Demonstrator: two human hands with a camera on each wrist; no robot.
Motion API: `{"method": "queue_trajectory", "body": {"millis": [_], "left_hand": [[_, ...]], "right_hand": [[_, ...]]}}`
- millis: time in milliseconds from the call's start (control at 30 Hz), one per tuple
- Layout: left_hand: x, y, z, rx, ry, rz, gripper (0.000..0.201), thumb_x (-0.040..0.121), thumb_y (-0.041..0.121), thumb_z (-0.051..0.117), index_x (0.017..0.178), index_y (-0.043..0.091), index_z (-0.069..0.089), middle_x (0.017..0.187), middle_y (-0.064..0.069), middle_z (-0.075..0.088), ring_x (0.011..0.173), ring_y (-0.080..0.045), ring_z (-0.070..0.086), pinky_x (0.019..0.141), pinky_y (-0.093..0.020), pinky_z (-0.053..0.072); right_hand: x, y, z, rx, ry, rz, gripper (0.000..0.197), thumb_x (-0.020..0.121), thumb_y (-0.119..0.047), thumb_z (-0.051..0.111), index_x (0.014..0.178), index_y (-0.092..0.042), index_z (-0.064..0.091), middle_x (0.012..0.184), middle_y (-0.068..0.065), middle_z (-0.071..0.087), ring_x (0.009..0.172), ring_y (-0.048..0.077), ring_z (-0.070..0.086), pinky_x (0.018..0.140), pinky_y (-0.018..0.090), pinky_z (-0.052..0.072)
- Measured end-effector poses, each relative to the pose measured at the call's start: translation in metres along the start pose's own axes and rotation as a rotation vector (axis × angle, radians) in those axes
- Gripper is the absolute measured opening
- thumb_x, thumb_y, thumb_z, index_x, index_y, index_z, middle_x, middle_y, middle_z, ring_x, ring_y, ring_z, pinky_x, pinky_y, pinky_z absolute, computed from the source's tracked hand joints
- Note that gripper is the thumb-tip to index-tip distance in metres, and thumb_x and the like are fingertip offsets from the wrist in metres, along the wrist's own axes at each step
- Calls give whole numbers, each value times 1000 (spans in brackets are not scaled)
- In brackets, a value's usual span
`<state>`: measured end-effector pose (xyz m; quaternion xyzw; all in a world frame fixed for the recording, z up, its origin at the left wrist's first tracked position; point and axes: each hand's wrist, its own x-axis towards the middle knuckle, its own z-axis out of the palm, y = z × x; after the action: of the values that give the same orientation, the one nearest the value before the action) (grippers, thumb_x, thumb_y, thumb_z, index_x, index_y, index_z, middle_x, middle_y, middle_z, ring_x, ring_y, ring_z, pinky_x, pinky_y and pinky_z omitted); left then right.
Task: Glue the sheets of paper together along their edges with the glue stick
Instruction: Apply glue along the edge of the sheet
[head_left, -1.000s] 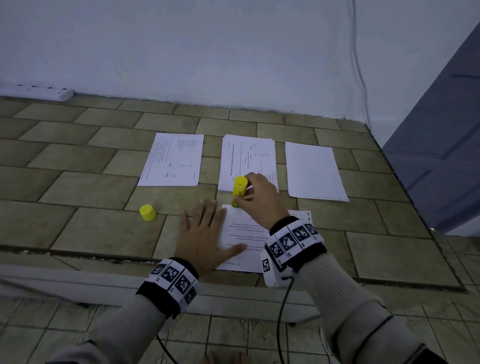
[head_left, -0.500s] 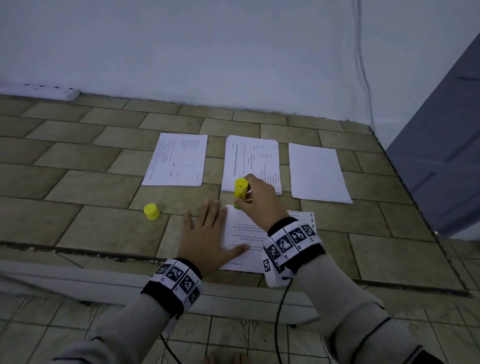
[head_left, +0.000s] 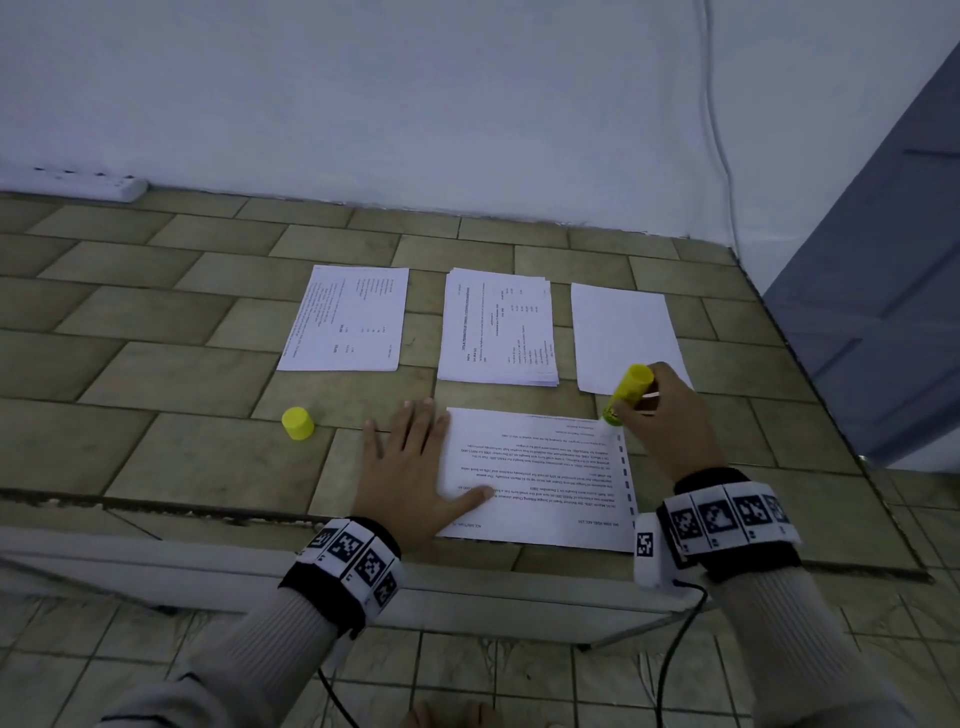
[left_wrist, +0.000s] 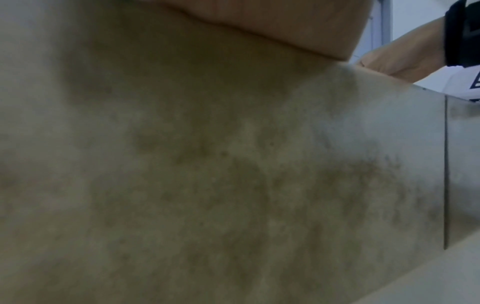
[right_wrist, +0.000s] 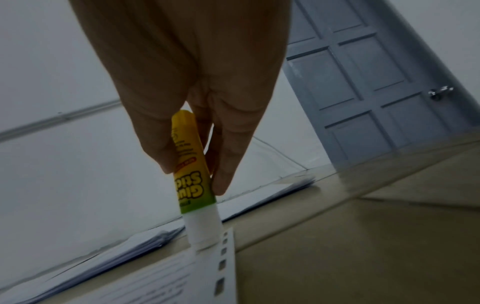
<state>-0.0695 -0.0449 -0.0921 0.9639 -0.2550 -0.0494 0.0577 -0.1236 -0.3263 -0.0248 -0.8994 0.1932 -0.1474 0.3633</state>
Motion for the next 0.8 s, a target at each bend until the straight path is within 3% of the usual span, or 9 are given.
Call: {"method": "queue_trajectory", "body": {"millis": [100,200,267,367,500,600,733,800], "left_hand": [[1,1,-1,-10,-4,-6,118,64,93,2,156,18,3,164,-1,-5,150,-20,-11,117,-60,-5],[0,0,-1,-15,-2,-7,117,64,94,2,154,21,10,164,-1,-3,150,-19,-10,117,-60,-4],[0,0,0,-14,-4,-1,115,64,94,3,154,22,14,164,-1,-2,150,-20,-10,117,-61,-4],[0,-1,-1,-17,-3,13,119,62,96,1,154,22,11,164,-2,-4,150,-20,-11,117,-61,-4],[-2,-3,-3,13,-34,33,127,56,98,-4,155,20,4,163,-3,-10,149,-21,-14,116,-61,-5],[-1,-3,-2,-11,-20,38,125,59,98,1,156,20,3,164,-3,-9,150,-22,-13,116,-61,-6],[-1,-3,0,-22,-7,53,125,58,99,-4,156,22,-3,164,-1,-7,150,-20,-14,116,-62,-6],[-1,-4,0,-27,-6,53,125,59,99,-4,156,22,-3,164,-1,-6,149,-20,-15,116,-62,-6]], "right_hand": [[0,2,1,29,39,9,15,83,-10,67,91,-10,54,92,9,63,84,23,64,71,29,52],[-6,-13,11,100,82,-36,14,83,-11,67,93,-6,58,93,10,61,82,20,60,65,10,45],[-14,-31,22,179,23,-89,11,85,-13,66,90,-5,59,92,9,62,81,18,62,66,8,47],[-26,-54,44,306,-161,-182,11,87,-9,64,82,-2,56,87,14,64,81,20,66,75,27,55],[-35,-76,71,293,-335,-246,17,86,-14,60,81,-1,50,83,15,60,81,26,63,76,44,53],[-39,-85,86,222,-341,-294,14,83,-12,64,82,-5,52,84,11,59,78,21,60,75,40,53],[-39,-91,98,104,-383,-329,25,85,-17,67,104,-8,53,101,8,56,91,21,57,82,42,51],[-39,-92,99,57,-395,-342,28,86,-17,67,107,-7,52,103,9,55,93,22,55,84,43,49]]}}
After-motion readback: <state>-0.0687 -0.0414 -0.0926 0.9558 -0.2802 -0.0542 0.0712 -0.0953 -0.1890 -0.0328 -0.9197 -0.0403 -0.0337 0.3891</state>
